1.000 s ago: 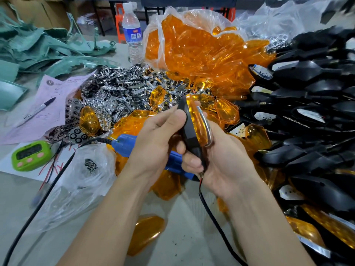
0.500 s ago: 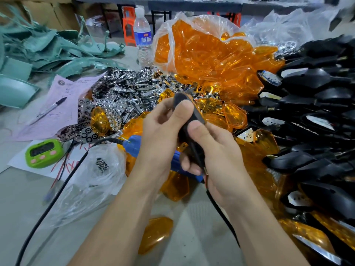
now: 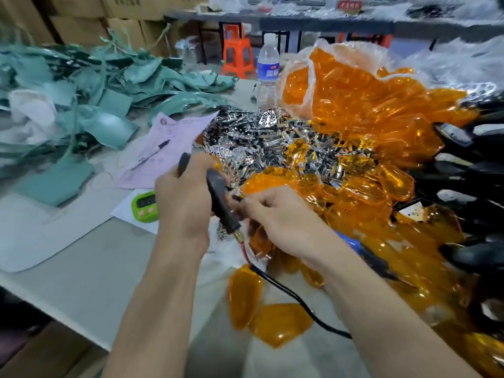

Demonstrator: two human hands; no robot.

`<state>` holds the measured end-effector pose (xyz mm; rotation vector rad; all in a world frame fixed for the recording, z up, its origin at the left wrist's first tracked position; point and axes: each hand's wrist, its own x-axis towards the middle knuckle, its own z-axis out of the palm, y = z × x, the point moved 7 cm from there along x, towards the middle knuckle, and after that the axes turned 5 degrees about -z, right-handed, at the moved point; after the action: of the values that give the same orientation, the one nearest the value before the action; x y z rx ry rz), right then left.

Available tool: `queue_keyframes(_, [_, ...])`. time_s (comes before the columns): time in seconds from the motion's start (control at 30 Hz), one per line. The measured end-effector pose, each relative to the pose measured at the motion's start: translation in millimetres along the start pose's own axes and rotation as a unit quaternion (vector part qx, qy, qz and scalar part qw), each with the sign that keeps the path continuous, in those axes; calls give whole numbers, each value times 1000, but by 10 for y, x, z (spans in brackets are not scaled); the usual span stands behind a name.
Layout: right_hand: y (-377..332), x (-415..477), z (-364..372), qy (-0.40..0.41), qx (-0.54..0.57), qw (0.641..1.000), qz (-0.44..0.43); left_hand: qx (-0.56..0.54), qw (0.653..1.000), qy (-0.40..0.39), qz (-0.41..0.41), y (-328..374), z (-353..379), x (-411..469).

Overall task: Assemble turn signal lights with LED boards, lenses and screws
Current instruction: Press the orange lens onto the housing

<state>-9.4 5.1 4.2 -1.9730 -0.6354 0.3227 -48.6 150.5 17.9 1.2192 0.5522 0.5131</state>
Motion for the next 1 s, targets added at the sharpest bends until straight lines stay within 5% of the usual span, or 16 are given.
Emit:
queue_keyframes(0.07, [-49, 126, 114, -9, -155, 987, -33, -52, 997, 6, -54, -81, -185, 44])
queue_keyframes(0.2, [-173, 275, 492, -59, -443, 889, -101, -58, 994, 5, -88, -193, -385, 32])
queue_keyframes(0.4, [-191, 377, 781, -110, -479, 856, -164, -55, 993, -32, -104, -289, -440, -19])
queue_keyframes(0.67, [-202, 319, 663, -40, -432, 887, -159, -47, 994, -41, -89, -309, -434, -45])
queue_keyframes(0.83, [-274, 250, 190, 78, -259, 958, -98, -52, 996, -23, -68, -325, -314, -68])
queue_keyframes(0.93, [-255, 43, -384, 197, 56, 976, -71, -48, 994, -66, -72, -404, -12, -154])
queue_keyframes(1.0, [-219, -109, -503, 168, 220, 959, -57, -33, 992, -89, -83, -470, 188, -229])
